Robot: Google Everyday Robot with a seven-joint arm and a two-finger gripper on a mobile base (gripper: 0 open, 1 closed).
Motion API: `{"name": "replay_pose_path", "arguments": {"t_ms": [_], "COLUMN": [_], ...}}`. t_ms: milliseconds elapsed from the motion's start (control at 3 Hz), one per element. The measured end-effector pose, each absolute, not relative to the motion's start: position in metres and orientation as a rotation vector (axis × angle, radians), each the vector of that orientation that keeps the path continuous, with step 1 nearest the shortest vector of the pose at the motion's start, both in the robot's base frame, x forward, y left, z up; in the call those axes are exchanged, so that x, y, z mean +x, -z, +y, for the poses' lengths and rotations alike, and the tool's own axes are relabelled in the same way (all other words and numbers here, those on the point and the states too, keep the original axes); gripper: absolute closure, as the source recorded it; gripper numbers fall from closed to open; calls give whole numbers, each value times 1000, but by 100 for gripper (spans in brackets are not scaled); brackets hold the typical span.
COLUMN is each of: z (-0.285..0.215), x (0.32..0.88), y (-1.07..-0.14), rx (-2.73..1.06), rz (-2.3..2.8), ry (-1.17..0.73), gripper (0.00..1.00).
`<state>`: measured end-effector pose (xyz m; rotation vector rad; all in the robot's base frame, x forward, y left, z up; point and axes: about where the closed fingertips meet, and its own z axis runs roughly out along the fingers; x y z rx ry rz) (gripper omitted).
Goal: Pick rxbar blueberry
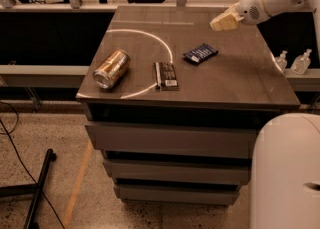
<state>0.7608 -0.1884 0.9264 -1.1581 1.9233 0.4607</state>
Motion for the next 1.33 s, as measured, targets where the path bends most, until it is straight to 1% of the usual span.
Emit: {"name": "replay_pose_path", "arguments": {"t_ms": [333, 667, 1000, 1333], "z": [-185, -186, -191, -189], "x": [753, 748, 746, 746], "y": [-926, -912, -895, -884], "rx": [-1232, -1330, -1370, -1370], "rz": [1908, 1904, 1918, 1925], "ry": [-436, -392, -347, -331], "gripper": [83, 60, 29, 6]}}
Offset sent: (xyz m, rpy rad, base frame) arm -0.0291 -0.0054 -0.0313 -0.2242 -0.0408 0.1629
